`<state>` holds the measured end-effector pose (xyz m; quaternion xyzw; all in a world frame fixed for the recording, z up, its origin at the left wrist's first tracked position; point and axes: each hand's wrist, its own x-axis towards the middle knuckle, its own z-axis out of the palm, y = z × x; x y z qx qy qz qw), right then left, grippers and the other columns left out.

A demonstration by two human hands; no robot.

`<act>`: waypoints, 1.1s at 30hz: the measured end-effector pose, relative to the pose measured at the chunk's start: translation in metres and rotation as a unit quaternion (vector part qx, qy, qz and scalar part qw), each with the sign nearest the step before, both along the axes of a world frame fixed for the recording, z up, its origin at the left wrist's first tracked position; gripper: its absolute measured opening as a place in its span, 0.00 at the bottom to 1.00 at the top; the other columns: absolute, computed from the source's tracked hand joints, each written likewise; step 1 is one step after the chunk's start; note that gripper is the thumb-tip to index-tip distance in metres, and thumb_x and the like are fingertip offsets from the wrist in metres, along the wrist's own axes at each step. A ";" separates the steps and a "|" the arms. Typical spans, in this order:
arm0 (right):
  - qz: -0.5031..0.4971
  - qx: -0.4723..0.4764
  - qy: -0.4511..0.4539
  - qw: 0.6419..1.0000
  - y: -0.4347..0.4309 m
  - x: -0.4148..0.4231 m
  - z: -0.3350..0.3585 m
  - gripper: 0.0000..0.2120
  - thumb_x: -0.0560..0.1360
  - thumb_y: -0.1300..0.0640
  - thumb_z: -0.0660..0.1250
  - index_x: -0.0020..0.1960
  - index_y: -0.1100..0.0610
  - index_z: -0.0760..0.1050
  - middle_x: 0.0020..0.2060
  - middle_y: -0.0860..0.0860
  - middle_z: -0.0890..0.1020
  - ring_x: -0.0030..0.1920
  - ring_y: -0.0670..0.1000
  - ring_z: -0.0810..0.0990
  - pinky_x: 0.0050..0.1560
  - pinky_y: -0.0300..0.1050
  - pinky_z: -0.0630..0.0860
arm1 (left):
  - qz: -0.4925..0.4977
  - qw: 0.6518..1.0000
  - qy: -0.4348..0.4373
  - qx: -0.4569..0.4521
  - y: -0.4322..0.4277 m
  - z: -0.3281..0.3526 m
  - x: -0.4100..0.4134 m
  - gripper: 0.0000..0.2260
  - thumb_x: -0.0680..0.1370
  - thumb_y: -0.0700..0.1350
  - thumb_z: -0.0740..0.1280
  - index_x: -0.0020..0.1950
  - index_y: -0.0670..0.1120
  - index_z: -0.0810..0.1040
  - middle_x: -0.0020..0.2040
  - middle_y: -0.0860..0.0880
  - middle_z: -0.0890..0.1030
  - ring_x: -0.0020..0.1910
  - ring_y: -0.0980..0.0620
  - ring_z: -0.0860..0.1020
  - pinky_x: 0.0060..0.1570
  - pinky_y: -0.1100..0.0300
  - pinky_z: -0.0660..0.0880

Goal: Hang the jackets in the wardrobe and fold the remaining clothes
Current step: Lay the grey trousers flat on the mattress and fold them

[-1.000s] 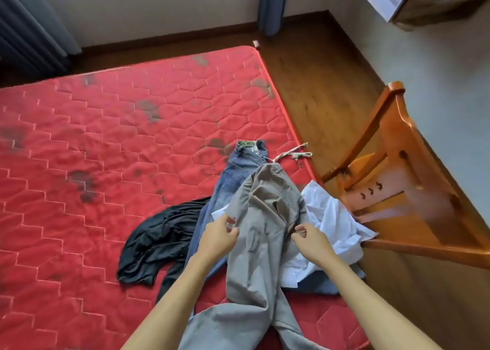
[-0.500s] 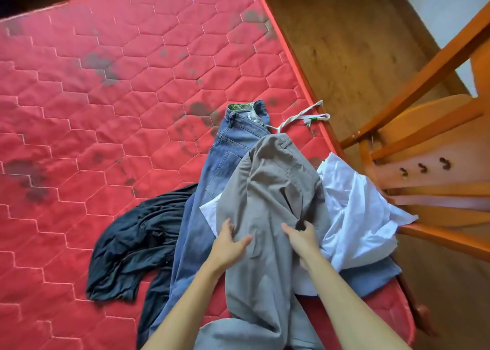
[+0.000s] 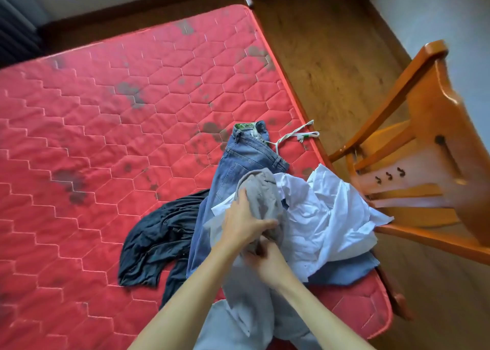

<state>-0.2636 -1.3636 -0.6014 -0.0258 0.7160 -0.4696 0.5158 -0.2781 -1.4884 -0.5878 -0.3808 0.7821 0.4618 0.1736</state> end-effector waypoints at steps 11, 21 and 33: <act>-0.005 -0.082 -0.013 0.997 0.074 0.005 0.114 0.22 0.68 0.57 0.71 0.61 0.53 0.81 0.48 0.52 0.87 0.48 0.47 0.83 0.49 0.36 0.77 | 0.096 0.984 0.139 0.061 -0.003 0.122 0.072 0.11 0.74 0.44 0.73 0.50 0.39 0.76 0.44 0.42 0.81 0.44 0.49 0.78 0.47 0.51 0.75; -0.126 -0.158 0.073 0.977 0.076 -0.026 0.201 0.16 0.72 0.59 0.75 0.57 0.51 0.74 0.49 0.47 0.83 0.48 0.42 0.82 0.38 0.34 0.77 | 0.115 0.908 0.273 0.296 -0.004 0.286 0.099 0.14 0.77 0.37 0.69 0.63 0.40 0.77 0.52 0.42 0.84 0.45 0.49 0.84 0.37 0.60 0.78; -0.088 -0.264 -0.064 0.958 0.039 -0.023 0.247 0.43 0.60 0.42 0.83 0.69 0.56 0.73 0.61 0.55 0.82 0.60 0.57 0.79 0.65 0.54 0.71 | 0.128 0.822 0.449 0.326 -0.031 0.389 0.153 0.26 0.73 0.38 0.66 0.73 0.45 0.72 0.69 0.44 0.78 0.65 0.44 0.77 0.61 0.55 0.76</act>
